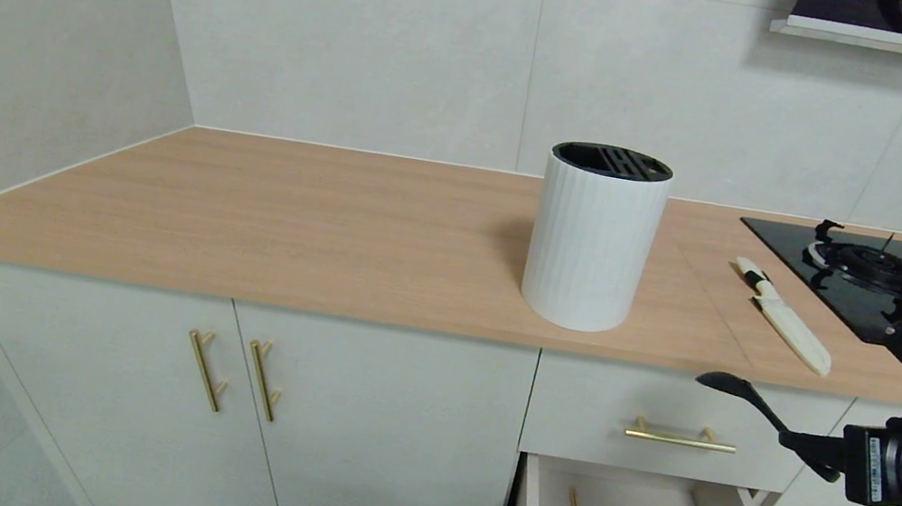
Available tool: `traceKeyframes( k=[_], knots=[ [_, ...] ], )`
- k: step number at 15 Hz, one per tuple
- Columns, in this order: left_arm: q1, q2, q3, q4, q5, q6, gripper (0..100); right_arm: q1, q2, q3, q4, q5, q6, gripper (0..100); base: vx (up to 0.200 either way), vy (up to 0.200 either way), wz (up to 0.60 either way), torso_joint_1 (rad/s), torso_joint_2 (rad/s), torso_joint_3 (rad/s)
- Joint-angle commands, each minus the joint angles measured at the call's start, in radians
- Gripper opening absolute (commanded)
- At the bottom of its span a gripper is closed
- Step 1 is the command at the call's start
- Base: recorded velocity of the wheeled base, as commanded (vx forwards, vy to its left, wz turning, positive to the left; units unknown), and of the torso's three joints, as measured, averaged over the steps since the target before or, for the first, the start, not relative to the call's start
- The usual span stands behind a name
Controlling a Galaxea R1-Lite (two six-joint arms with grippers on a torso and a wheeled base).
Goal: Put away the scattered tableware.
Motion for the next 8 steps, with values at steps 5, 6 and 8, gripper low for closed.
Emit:
traceKeyframes(
  k=[5, 6, 8],
  knots=[
    [0.000, 0.002, 0.000, 0.000, 0.001, 0.000, 100, 0.000, 0.050, 0.014, 0.000, 0.000, -0.023, 0, 0.000, 0.000, 0.00, 0.000, 0.00, 0.000],
    [0.000, 0.002, 0.000, 0.000, 0.001, 0.000, 100, 0.000, 0.053, 0.014, 0.000, 0.000, -0.023, 0, 0.000, 0.000, 0.00, 0.000, 0.00, 0.000],
    [0.000, 0.002, 0.000, 0.000, -0.001, 0.000, 100, 0.000, 0.059, 0.014, 0.000, 0.000, -0.029, 0, 0.000, 0.000, 0.00, -0.107, 0.26, 0.149]
  ],
)
